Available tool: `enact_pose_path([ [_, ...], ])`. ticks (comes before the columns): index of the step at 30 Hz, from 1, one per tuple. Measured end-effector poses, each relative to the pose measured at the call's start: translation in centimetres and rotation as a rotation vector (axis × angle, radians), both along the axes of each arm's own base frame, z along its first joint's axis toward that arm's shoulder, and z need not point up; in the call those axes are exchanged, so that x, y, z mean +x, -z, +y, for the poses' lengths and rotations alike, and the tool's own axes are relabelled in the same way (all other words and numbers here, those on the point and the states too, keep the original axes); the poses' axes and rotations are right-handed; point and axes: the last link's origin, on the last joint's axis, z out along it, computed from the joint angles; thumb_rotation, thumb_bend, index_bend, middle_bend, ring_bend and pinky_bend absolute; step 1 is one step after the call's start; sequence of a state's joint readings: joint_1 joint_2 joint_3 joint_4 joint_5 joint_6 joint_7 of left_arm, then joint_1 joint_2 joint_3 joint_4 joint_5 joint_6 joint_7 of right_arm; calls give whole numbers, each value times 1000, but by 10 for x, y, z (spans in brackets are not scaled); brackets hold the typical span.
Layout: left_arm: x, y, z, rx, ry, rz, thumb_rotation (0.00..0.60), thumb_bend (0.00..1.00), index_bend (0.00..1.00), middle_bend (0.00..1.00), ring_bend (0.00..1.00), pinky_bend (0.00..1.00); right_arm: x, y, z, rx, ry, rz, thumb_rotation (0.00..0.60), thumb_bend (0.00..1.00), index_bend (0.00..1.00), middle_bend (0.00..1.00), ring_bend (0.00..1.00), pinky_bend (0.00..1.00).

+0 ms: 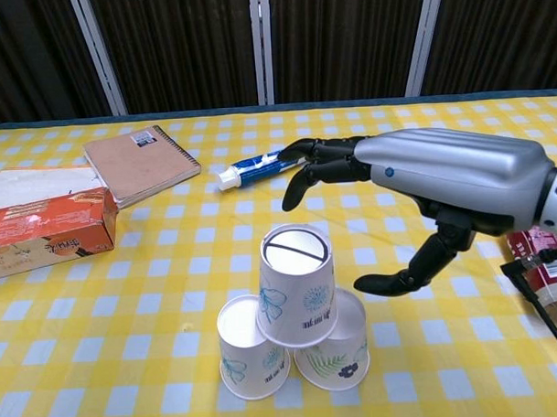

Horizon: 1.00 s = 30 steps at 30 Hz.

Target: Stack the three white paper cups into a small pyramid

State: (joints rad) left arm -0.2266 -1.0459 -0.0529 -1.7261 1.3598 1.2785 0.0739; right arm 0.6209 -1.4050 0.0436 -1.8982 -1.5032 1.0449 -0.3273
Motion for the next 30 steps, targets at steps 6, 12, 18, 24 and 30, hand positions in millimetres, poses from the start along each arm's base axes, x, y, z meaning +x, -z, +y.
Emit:
enact_pose_path([
  [6,-1,-1,0,3,-2,-2,600,250,0,0,0,0,-4,-8,-4,-38,8,16,600,166,234,0,0,0],
  [12,-2,-3,0,7,1,1,600,200,0,0,0,0,-25,-27,-15,-135,56,37,600,165,193,0,0,0],
  [18,-3,-1,-1,2,13,8,600,170,0,0,0,0,-73,-63,-25,-302,157,29,600,164,141,0,0,0],
  [24,-4,3,-2,10,33,12,600,145,0,0,0,0,-128,-94,-19,-438,238,12,600,157,81,0,0,0],
  [30,-9,8,-5,19,54,31,600,126,0,0,0,0,-173,-113,1,-517,305,18,600,143,7,0,0,0],
])
